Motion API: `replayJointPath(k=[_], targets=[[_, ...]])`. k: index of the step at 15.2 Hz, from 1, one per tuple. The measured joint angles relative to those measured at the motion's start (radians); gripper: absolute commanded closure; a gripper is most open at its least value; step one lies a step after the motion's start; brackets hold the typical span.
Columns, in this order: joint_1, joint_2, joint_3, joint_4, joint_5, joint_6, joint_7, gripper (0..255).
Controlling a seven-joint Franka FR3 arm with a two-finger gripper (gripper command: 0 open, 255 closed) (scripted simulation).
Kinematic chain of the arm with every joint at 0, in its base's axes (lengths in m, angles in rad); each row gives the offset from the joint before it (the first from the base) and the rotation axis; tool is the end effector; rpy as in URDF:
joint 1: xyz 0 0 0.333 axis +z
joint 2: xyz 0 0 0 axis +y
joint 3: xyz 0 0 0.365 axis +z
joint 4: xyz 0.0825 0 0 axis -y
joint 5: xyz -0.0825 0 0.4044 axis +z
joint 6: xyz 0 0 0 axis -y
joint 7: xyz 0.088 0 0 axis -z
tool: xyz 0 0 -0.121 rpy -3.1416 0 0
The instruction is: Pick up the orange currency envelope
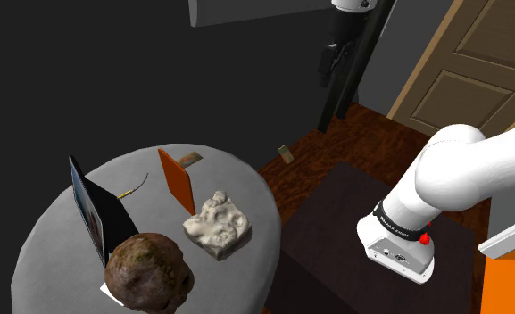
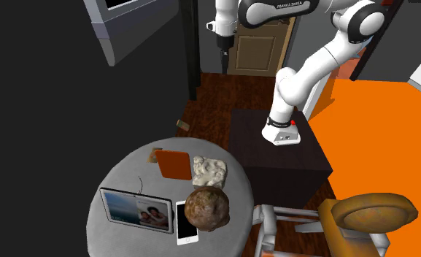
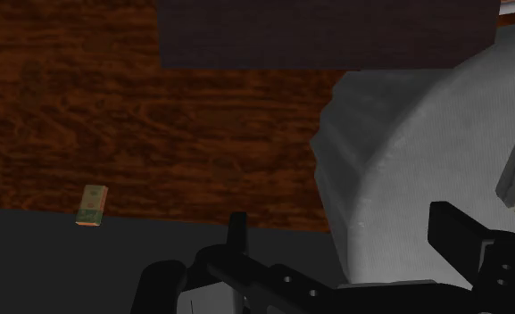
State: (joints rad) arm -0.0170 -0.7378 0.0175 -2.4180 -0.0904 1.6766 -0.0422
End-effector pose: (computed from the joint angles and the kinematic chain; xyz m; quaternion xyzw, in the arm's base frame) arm 0.3141 -0.0084 0.5756 0.9984 0.0239 -0.0030 0.0507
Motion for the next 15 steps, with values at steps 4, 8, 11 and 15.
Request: replayJointPath(k=[4, 8, 11, 15], targets=[[0.014, 0.042, 0.034, 0.005, 0.024, 0.033, 0.045, 0], [0.039, 0.131, 0.103, 0.021, 0.067, 0.098, 0.135, 0], [0.054, 0.214, 0.153, 0.045, 0.09, 0.154, 0.202, 0], [0.068, 0.326, 0.212, 0.098, 0.105, 0.21, 0.284, 0]])
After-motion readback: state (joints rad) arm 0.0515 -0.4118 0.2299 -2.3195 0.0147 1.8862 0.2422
